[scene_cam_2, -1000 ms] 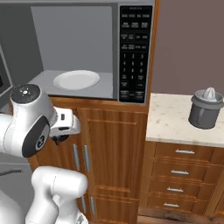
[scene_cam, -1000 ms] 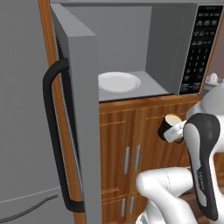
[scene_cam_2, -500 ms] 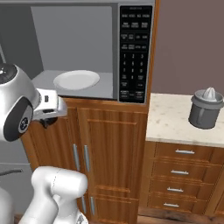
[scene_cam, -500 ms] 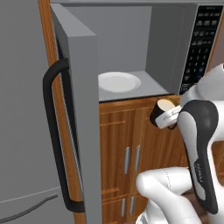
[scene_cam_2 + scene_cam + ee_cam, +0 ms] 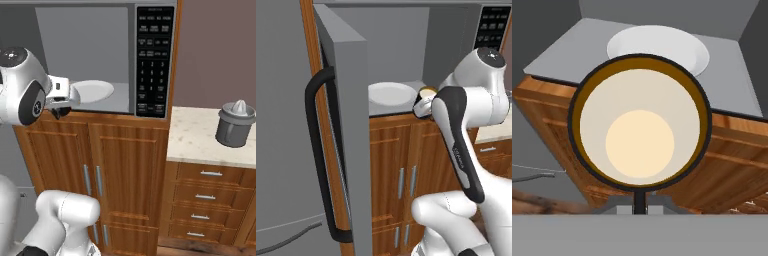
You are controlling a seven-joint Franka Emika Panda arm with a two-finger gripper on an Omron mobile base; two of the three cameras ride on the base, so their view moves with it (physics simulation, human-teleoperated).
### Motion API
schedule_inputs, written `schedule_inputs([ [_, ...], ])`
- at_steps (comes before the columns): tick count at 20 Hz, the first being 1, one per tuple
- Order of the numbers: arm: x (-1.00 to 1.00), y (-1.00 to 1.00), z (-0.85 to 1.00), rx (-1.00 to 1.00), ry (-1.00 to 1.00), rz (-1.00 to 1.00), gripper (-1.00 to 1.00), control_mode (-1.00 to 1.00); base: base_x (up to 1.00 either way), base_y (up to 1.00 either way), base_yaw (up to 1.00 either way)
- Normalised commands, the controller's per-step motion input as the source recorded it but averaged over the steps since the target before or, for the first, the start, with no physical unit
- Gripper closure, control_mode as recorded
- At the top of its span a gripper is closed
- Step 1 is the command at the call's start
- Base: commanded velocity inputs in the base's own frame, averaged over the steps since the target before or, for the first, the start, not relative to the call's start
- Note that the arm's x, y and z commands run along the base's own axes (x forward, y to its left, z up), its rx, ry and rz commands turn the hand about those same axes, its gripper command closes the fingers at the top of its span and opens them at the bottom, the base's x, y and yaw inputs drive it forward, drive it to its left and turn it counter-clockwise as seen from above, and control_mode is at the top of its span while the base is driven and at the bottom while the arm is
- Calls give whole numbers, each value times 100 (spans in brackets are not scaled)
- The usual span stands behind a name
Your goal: Pick the mug from the counter and place it inside the microwave. Then close the microwave.
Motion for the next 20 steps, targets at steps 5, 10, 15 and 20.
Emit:
schedule_inputs([
  [5, 24, 0, 27, 5, 0, 0, 100, -100, 0, 0, 0],
  [10, 24, 0, 13, 2, 5, 0, 100, -100, 0, 0, 0],
  [15, 44, 0, -1, 0, 3, 0, 100, -100, 0, 0, 0],
  [20, 45, 6, -31, 0, 0, 0, 100, -100, 0, 0, 0],
])
